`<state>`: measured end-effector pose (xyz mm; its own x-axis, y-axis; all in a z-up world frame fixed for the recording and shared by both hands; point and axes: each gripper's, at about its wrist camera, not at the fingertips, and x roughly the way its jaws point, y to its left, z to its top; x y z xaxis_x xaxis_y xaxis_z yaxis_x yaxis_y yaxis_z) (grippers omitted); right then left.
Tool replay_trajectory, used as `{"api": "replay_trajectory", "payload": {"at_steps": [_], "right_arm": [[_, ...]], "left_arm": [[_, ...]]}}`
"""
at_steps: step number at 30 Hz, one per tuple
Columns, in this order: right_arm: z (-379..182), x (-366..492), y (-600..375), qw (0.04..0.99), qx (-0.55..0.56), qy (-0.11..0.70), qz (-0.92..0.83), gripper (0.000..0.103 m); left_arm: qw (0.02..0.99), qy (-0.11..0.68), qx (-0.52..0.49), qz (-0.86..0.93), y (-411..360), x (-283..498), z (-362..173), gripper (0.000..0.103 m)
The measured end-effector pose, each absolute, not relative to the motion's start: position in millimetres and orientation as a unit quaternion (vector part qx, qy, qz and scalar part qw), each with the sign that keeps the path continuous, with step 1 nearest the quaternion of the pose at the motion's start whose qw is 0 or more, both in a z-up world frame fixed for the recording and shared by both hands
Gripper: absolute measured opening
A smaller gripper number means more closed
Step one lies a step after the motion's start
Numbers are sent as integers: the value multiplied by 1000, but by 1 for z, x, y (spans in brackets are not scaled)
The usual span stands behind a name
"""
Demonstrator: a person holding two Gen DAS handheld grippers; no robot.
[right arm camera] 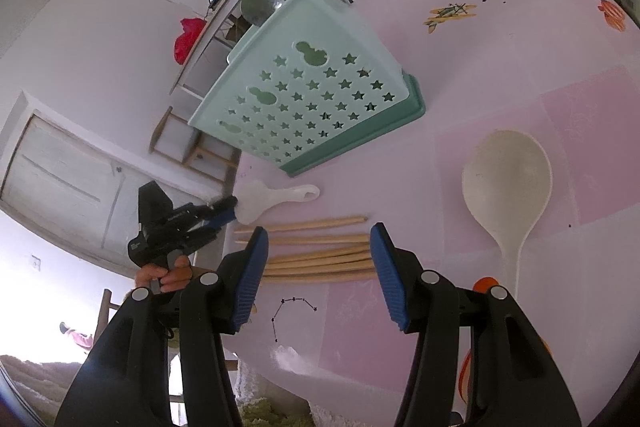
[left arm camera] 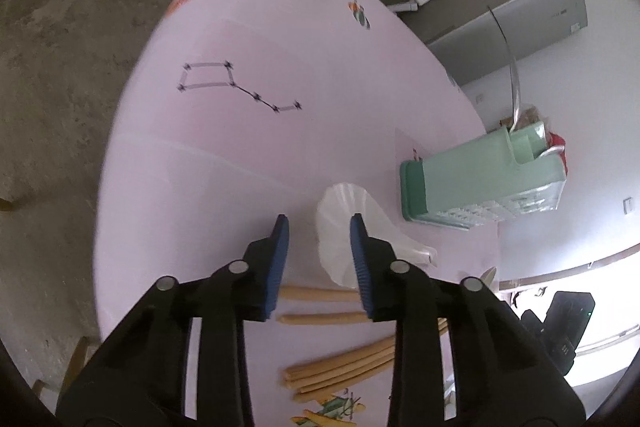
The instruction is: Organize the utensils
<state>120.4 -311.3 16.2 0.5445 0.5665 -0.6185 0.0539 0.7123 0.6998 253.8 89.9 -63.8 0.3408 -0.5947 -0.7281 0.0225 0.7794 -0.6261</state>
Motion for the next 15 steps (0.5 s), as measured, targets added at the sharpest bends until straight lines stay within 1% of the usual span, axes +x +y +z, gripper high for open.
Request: {"api": "replay_trajectory", "payload": {"at_steps": [2, 3, 5, 7, 12, 15], "right_arm": [[17, 117, -314, 809, 347, 448, 158, 52], [17, 116, -315, 810, 346, 447, 157, 52], [19, 112, -318, 813, 344, 444, 153, 52], [22, 108, -323, 818, 343, 437, 148, 52], [30, 95, -345, 841, 324, 421, 108, 52], [28, 92, -366, 849, 319, 414, 77, 52]], "left_arm": [[776, 541, -256, -199, 82, 258, -65, 22], [779, 541, -247, -196, 79, 257, -66, 22], [788, 540, -230, -185, 74, 258, -66, 12], [792, 539, -226, -175, 73, 259, -67, 8], [803, 529, -217, -168, 68, 258, -66, 8], [810, 512, -230, -172, 72, 251, -61, 6]]}}
